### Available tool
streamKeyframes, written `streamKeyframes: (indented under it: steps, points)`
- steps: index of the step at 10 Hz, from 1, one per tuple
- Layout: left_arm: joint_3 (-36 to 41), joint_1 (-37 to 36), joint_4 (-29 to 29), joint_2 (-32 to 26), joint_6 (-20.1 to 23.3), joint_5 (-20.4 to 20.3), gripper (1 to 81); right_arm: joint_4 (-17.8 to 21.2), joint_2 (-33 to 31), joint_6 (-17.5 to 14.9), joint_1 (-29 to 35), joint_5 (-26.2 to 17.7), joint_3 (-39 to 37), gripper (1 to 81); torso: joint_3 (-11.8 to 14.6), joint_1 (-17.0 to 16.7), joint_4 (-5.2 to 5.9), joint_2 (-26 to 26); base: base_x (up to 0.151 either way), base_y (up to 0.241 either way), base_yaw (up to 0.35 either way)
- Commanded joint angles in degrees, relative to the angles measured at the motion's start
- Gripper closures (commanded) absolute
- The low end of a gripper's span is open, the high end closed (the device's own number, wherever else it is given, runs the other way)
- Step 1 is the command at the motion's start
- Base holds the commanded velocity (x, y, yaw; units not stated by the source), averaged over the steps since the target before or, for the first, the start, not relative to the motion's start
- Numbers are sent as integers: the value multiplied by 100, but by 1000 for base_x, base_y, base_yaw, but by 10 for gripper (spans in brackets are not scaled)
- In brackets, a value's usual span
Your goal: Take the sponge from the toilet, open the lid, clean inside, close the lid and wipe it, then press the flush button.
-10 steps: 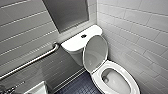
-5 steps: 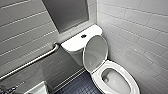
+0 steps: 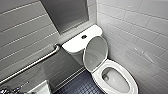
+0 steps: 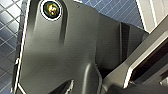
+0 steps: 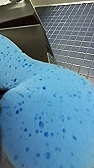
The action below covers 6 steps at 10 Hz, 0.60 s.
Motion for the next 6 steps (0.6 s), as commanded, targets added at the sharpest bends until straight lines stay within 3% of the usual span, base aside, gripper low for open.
streamKeyframes:
  steps: [1, 4, 5, 6]
  points:
    - [226, -413, -391, -274, -13, 569, 10, -164, -9, -17, -240, -75, -67, 811, 525, -361, -331, 562, 0, 0, 0]
    - [252, -1107, -1023, -317, -13, 1087, 10, -164, 176, -26, -319, -75, -330, 811, 874, -710, -665, 1098, 0, 0, 0]
    - [322, -1319, -1182, -344, -13, 1167, 10, -190, 219, -26, -363, -49, -384, 811, 597, -848, -394, 1307, 0, 0, 0]
    - [358, -1529, -1366, -370, -21, 1176, 10, -208, 220, -26, -424, 73, -427, 811, 680, -951, -498, 1458, 0, 0, 0]
